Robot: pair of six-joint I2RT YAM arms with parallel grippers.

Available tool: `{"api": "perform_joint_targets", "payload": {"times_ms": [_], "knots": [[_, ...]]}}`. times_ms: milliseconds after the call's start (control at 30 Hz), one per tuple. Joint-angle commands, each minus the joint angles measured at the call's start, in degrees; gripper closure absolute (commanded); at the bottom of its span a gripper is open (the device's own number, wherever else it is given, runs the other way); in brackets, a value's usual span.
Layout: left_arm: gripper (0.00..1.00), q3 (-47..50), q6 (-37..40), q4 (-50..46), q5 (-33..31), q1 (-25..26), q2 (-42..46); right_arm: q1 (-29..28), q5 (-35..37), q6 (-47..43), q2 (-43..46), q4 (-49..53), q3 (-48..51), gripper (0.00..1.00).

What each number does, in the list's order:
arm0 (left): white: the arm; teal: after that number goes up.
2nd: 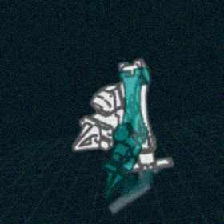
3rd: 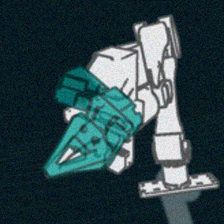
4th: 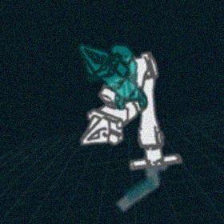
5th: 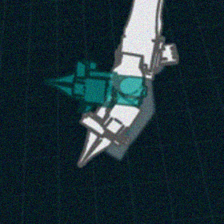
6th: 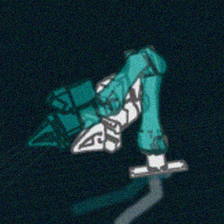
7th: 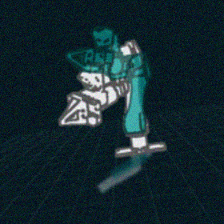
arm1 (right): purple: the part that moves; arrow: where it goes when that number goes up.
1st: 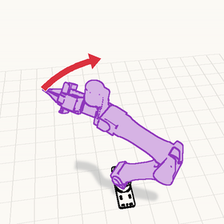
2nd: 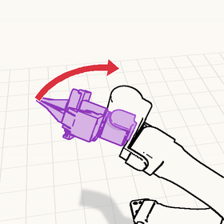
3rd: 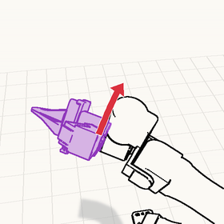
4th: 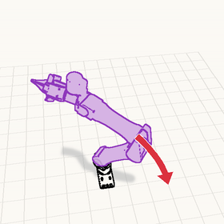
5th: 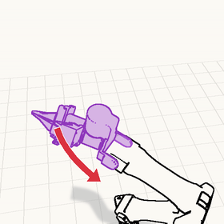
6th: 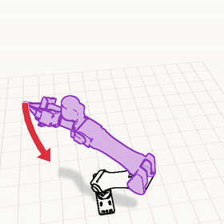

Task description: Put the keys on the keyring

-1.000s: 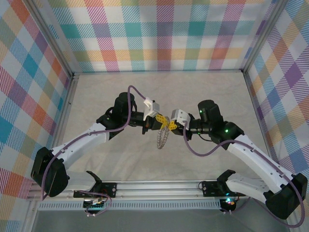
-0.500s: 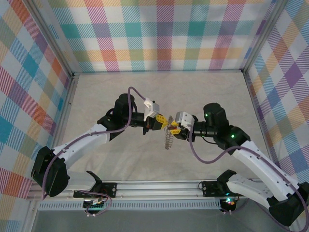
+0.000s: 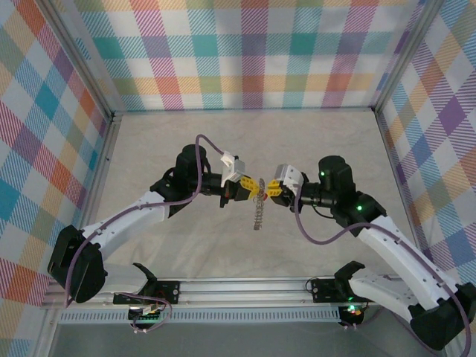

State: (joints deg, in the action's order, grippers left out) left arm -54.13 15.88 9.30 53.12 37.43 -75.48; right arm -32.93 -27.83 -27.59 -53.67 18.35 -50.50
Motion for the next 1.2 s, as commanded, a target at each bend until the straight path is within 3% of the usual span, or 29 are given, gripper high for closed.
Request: {"api": "perform_joint_targets", "payload": {"times_ms": [0, 400, 667, 900, 967, 1067, 1167], "knots": [[1.0, 0.2, 0.6, 4.0, 3.4, 0.4, 2.3, 0.1, -4.7, 1.1, -1.6, -1.7, -2.3, 0.83], [1.0, -0.1, 0.6, 3.6, 3.3, 0.5, 2.1, 0.3, -8.8, 1.5, -2.4, -3.7, -1.6, 0.76], [1.0, -0.4, 0.5, 3.6, 3.6, 0.6, 1.7, 0.1, -9.0, 1.3, -3.7, -3.4, -2.1, 0.86], [1.0, -0.8, 0.4, 4.6, 4.1, 0.9, 1.1, 0.1, -9.9, 1.6, -4.8, -3.5, -2.3, 0.85], [1.0, -0.9, 0.5, 4.2, 4.2, 0.9, 1.0, 0.1, -9.6, 1.2, -5.2, -2.8, -2.7, 0.9], [0.95, -3.1, 6.2, -4.6, 3.8, 0.9, 1.3, 0.1, -8.2, -0.1, -5.1, -1.0, -3.4, 0.95], [0.86, -9.7, 22.4, -27.0, 4.0, 0.3, 0.1, 0.2, -7.4, -2.1, -5.7, 2.7, -4.8, 0.95]]}}
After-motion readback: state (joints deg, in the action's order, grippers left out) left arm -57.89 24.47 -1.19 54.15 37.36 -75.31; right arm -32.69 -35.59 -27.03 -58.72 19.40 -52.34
